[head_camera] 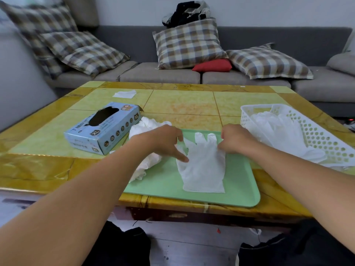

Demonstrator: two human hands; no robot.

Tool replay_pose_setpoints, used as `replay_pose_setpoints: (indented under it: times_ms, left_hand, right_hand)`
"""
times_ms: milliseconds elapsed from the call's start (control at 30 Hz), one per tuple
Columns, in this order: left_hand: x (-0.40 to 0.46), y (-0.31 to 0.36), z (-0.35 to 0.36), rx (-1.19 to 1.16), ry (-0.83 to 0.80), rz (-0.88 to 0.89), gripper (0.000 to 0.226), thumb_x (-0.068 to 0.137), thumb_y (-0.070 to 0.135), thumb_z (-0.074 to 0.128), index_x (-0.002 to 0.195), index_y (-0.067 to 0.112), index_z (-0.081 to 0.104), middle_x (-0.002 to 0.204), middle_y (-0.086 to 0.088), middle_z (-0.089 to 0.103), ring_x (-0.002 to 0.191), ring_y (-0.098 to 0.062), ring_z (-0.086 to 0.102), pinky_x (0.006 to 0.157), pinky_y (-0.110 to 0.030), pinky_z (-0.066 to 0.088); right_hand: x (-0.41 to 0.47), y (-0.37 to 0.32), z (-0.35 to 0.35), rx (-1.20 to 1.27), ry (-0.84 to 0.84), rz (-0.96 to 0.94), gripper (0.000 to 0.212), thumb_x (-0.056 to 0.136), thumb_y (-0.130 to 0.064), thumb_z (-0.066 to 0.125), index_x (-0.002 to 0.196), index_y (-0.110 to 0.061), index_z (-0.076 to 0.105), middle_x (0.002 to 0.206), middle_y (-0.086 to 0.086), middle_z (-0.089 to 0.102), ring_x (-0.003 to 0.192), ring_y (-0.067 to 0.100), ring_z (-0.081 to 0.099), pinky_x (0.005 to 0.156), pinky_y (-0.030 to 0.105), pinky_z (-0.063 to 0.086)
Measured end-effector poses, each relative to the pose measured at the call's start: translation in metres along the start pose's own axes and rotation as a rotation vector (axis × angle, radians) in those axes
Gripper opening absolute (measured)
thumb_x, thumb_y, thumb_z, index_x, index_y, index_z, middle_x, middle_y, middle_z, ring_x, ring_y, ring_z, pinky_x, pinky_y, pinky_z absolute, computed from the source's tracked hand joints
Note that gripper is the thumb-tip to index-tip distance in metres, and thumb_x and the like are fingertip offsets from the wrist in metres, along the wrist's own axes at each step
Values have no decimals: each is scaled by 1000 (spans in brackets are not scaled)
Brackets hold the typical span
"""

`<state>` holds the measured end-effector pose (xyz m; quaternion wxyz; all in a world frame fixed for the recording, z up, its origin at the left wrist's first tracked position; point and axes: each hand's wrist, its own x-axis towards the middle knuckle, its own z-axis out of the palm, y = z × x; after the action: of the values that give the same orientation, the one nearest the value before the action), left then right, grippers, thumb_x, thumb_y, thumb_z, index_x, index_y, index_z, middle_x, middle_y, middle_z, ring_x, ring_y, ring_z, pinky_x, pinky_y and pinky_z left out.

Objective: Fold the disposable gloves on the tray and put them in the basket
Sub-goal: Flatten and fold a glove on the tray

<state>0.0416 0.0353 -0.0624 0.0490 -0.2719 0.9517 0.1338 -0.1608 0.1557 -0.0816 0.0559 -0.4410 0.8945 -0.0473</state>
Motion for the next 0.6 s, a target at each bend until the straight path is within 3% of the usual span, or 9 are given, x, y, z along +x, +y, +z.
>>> replay_pose_setpoints:
  times_ms: [100,200,300,400,533,600]
  left_hand:
    - [-12,-33,-29,-160,327,-69,34,90,43,72,115,21,64,106,2,66,87,-13,58,70,-26,43]
    - [-30,-75,-36,-203,460,-198,16,98,28,61,109,19,68,109,1,68,95,-18,62,71,-22,42]
    - [-47,-99,-27,-178,379,-297,23,97,30,63,116,17,68,111,3,65,97,-16,59,74,-22,40]
    - [-64,-110,-21,-255,214,-339,29,99,31,61,126,21,64,121,0,63,100,-18,60,84,-29,47]
    - [-75,-122,-12,-350,99,-367,26,106,25,45,128,30,56,123,-1,61,92,-20,60,81,-37,53]
    - [-77,-126,-11,-362,79,-379,28,106,20,40,125,33,55,123,-3,61,99,-28,61,86,-42,53]
  right_hand:
    - [-17,-42,-9,280,149,-325,25,85,-24,75,107,-15,67,101,-1,64,92,22,63,82,38,55]
    - [-46,-103,-12,449,-55,-679,41,87,-40,78,122,-21,69,118,-6,66,105,14,62,90,31,52]
    - [-56,-150,10,299,-94,-767,61,91,-50,69,143,-20,55,145,0,54,130,20,50,105,36,44]
    - [-56,-180,36,190,-132,-768,45,91,-42,69,127,-15,67,127,6,65,117,27,59,96,43,50]
    - [-55,-185,46,285,-89,-801,14,88,-22,74,97,-13,80,99,4,77,91,24,69,83,39,55]
    - [-52,-178,40,340,-91,-840,13,91,-19,74,96,-10,81,97,3,78,90,19,70,83,35,53]
